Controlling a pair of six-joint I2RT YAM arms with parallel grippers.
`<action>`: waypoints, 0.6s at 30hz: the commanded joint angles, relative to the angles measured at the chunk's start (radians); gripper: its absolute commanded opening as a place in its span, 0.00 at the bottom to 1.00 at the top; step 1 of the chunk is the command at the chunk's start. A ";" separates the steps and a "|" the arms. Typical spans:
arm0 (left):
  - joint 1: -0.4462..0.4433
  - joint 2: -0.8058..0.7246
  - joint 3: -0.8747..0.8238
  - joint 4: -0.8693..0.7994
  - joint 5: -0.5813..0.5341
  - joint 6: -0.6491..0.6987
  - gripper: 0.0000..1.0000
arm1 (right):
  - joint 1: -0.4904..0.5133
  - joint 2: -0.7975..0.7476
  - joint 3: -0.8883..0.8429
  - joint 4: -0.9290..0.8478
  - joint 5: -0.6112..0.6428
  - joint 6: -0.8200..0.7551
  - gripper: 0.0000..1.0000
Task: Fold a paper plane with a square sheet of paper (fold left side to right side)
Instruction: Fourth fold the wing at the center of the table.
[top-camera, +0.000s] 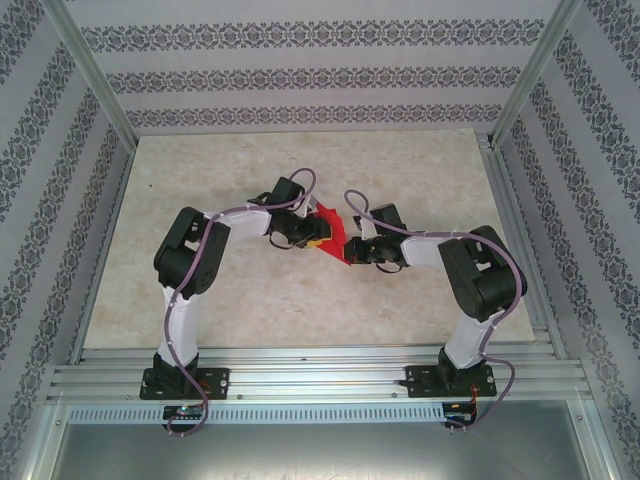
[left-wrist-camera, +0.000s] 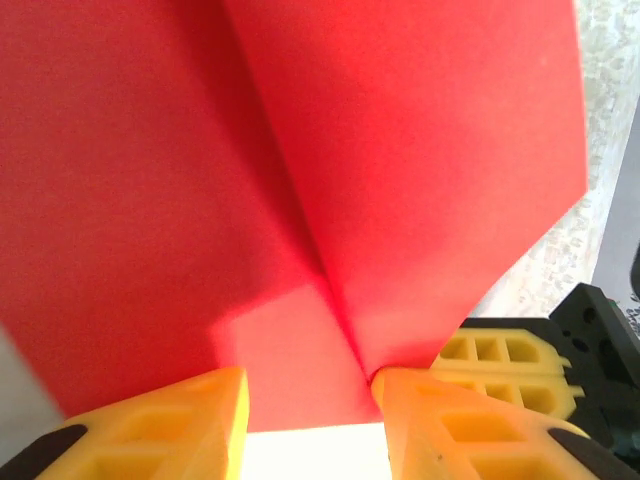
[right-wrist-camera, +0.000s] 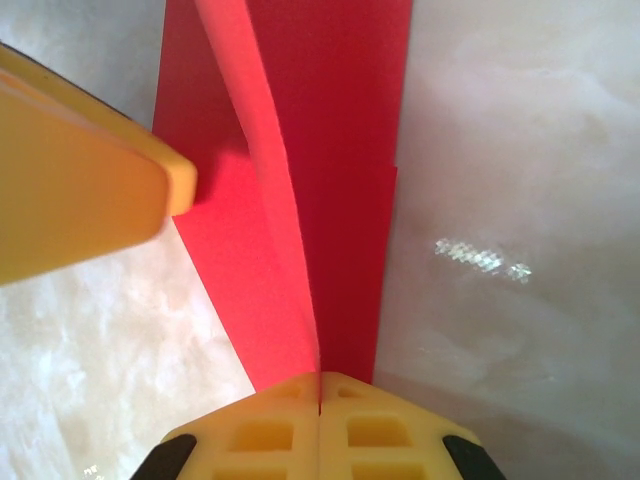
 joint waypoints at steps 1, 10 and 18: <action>0.014 -0.077 -0.015 -0.039 -0.021 0.050 0.40 | -0.005 0.036 0.006 0.003 -0.033 0.011 0.00; -0.022 -0.006 0.054 0.062 0.086 -0.008 0.35 | -0.005 0.054 0.020 -0.010 -0.039 0.008 0.00; -0.030 0.073 0.087 0.157 0.110 -0.085 0.33 | -0.004 0.058 0.022 -0.020 -0.036 0.001 0.00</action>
